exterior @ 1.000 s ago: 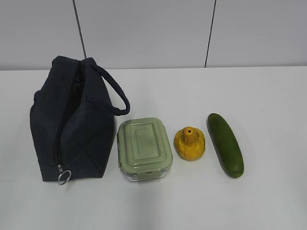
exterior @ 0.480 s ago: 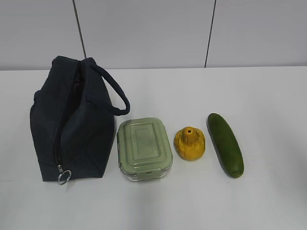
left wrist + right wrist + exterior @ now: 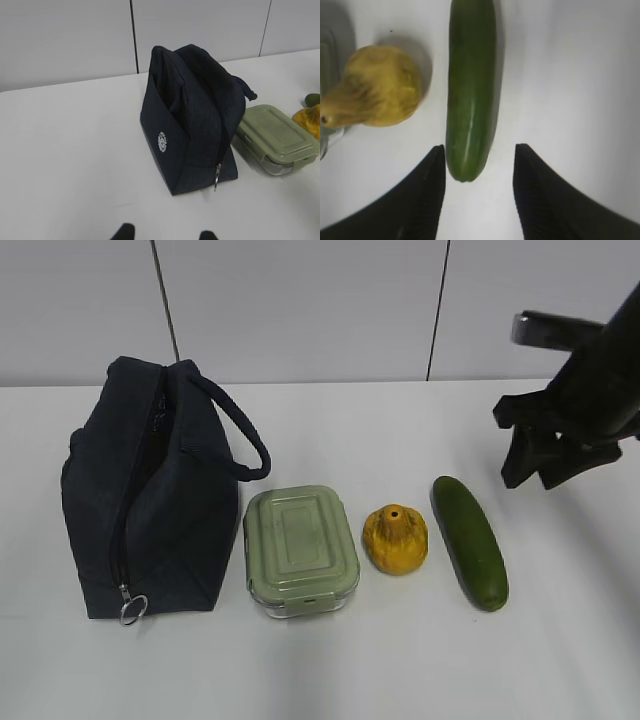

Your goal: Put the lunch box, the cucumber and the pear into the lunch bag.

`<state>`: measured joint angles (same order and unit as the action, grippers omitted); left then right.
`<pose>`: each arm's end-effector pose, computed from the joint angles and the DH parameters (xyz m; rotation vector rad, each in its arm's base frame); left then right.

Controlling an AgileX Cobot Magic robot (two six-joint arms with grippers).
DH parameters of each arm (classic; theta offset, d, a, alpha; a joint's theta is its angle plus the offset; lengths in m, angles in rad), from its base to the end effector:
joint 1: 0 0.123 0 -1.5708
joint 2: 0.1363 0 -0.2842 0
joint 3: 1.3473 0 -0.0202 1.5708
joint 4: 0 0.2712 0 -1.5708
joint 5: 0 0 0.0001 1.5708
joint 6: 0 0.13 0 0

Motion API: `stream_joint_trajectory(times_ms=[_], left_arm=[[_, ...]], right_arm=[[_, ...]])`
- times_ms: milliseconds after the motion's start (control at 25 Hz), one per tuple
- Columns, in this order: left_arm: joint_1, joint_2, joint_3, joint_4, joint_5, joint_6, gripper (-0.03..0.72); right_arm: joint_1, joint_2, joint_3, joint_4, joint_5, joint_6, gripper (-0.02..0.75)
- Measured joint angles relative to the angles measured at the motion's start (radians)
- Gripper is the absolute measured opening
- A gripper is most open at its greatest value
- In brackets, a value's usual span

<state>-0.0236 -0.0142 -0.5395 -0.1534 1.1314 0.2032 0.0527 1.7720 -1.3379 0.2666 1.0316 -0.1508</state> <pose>0.0366 -0.0189 0.2757 0.2506 2.0371 -0.0719 0.3800 0.0495 0.1940 -0.1286 2.9168 0.3405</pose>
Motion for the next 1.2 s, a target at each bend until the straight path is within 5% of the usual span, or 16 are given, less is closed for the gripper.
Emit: stream_joint_trajectory(times_ms=[280,800,1200], left_arm=[[0.000,0.000,0.000,0.000,0.000,0.000,0.242],[0.000,0.000,0.000,0.000,0.000,0.000,0.242],[0.000,0.000,0.000,0.000,0.000,0.000,0.242]], right_arm=[[0.000,0.190,-0.193,0.012,0.086,0.010,0.351],[0.000,0.191,-0.205,0.045,0.092,-0.019,0.473],[0.033,0.259,-0.205,0.058,0.094,-0.034,0.486]])
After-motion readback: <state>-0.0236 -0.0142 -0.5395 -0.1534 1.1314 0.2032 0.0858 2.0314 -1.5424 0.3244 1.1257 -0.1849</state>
